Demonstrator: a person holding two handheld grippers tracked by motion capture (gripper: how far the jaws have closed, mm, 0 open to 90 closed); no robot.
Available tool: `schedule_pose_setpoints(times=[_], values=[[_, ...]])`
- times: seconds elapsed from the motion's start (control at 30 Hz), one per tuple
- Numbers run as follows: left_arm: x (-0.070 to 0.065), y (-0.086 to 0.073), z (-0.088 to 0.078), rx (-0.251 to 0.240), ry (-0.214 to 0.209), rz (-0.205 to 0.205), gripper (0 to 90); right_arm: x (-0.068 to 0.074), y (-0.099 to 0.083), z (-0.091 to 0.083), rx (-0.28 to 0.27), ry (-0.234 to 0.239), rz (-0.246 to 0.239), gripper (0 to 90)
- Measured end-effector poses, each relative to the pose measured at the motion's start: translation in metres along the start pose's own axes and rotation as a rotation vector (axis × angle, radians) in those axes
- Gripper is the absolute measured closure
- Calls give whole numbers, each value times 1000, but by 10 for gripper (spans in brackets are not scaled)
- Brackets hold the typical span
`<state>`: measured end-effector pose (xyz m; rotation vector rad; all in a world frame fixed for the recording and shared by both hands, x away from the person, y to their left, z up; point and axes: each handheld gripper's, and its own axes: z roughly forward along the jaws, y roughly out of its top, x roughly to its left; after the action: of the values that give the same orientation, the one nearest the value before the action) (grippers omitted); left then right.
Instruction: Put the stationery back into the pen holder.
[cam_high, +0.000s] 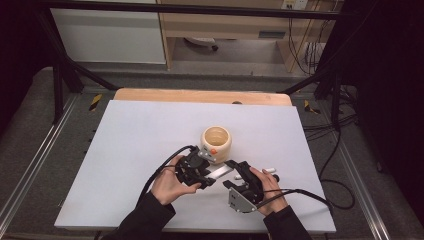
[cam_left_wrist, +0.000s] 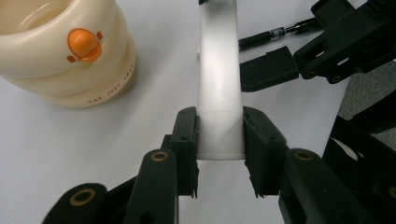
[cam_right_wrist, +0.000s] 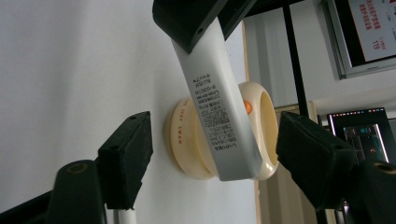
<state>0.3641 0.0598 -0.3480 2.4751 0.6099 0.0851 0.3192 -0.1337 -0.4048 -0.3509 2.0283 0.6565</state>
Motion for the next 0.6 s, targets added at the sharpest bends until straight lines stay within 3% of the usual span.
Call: schedule_pose_setpoints(times=[0.3, 0.6], values=[[-2, 5, 3, 0, -7, -4, 671, 1, 2, 1, 4, -22, -114, 441], [-3, 7, 4, -1, -18, -11, 671, 2, 2, 1, -7, -43, -182, 550]])
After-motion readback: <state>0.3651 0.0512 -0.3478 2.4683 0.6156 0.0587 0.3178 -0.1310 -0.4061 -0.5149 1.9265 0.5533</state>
